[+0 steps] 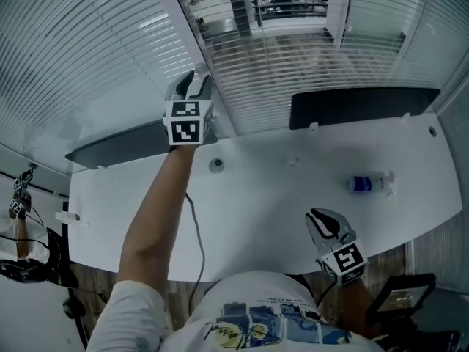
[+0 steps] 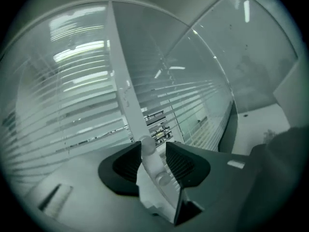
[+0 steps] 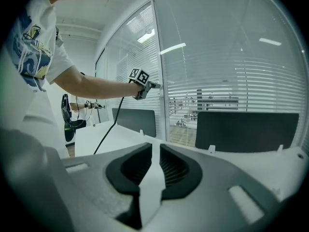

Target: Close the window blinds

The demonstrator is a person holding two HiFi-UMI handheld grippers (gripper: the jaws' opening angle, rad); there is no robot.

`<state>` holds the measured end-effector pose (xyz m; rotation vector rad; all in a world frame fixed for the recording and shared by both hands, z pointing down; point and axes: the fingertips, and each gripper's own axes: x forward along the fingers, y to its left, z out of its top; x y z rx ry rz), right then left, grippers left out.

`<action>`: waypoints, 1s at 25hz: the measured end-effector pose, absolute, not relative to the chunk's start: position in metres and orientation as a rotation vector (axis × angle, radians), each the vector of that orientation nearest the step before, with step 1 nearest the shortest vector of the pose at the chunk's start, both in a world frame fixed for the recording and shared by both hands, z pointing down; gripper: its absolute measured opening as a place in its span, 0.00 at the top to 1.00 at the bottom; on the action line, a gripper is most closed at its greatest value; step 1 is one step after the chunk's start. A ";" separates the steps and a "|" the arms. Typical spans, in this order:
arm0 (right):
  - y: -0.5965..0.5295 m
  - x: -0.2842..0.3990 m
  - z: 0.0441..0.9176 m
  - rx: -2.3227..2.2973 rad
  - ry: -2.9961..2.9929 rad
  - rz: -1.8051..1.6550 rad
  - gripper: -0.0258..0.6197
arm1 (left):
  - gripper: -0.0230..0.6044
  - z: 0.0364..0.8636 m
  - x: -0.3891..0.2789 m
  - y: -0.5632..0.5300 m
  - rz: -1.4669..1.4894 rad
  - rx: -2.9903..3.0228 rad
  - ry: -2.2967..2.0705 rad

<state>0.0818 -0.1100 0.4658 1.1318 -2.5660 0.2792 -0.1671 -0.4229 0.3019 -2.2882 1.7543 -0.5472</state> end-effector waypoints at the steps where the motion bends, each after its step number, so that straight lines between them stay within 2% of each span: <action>1: -0.111 0.082 0.466 1.130 -2.567 0.277 0.90 | 0.71 0.304 -0.162 -0.423 -0.603 -2.265 1.692; 5: -0.110 0.082 0.465 1.136 -2.563 0.276 0.90 | 0.65 0.313 -0.152 -0.422 -0.855 -2.085 1.469; 11: -0.108 0.084 0.461 1.158 -2.551 0.249 0.90 | 0.65 0.314 -0.154 -0.432 -1.151 -1.692 1.185; 25: -0.104 0.093 0.469 1.188 -2.517 0.297 0.90 | 0.67 0.336 -0.155 -0.459 -1.368 -1.460 0.978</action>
